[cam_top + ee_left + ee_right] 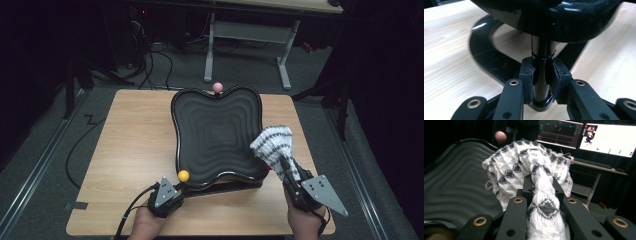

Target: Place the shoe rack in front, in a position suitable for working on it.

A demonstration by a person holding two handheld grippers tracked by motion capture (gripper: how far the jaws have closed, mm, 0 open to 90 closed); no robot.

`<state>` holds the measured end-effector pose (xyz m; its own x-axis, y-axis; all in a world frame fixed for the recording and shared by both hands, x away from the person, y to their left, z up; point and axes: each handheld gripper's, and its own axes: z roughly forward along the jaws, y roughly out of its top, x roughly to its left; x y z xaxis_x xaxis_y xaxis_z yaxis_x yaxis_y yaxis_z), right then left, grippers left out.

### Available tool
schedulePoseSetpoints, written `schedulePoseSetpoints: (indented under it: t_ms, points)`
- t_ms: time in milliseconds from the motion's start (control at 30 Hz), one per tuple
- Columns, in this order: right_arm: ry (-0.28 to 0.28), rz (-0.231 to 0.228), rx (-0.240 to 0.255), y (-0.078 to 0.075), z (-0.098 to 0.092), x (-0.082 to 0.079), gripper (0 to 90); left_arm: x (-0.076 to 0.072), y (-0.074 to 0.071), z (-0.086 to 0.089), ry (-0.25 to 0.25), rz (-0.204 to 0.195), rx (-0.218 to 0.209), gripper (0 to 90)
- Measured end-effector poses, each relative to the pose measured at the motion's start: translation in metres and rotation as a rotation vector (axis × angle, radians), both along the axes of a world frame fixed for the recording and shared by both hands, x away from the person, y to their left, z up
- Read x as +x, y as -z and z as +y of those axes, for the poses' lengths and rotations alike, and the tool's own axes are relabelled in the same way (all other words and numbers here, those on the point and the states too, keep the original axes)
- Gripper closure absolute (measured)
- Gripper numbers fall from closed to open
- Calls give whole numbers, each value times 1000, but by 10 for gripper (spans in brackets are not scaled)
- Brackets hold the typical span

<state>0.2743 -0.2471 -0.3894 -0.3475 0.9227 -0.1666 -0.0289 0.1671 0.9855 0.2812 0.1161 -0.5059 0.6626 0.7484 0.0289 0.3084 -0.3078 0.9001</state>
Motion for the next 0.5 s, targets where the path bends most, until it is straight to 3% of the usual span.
schedulePoseSetpoints:
  t_ms: [67,100,200,233,333,367,433,500]
  points:
    - [-27,29,9,8,8,-6,805,-4,0,-12,30,-6,10,734]
    - [-43,66,0,21,18,-5,805,-6,1,-21,49,-3,-6,736]
    - [-43,100,-12,35,27,1,804,-11,2,-35,88,-19,5,735]
    - [-17,129,-12,46,34,10,801,-12,2,-39,99,-25,11,728]
    - [22,143,7,52,34,20,801,-15,4,-45,108,-50,24,690]
    - [70,154,52,58,30,33,801,-15,4,-43,115,-62,22,665]
    - [75,162,65,60,29,37,801,-14,4,-42,117,-57,13,670]
    - [58,168,54,65,36,41,800,-13,4,-41,129,-50,0,731]
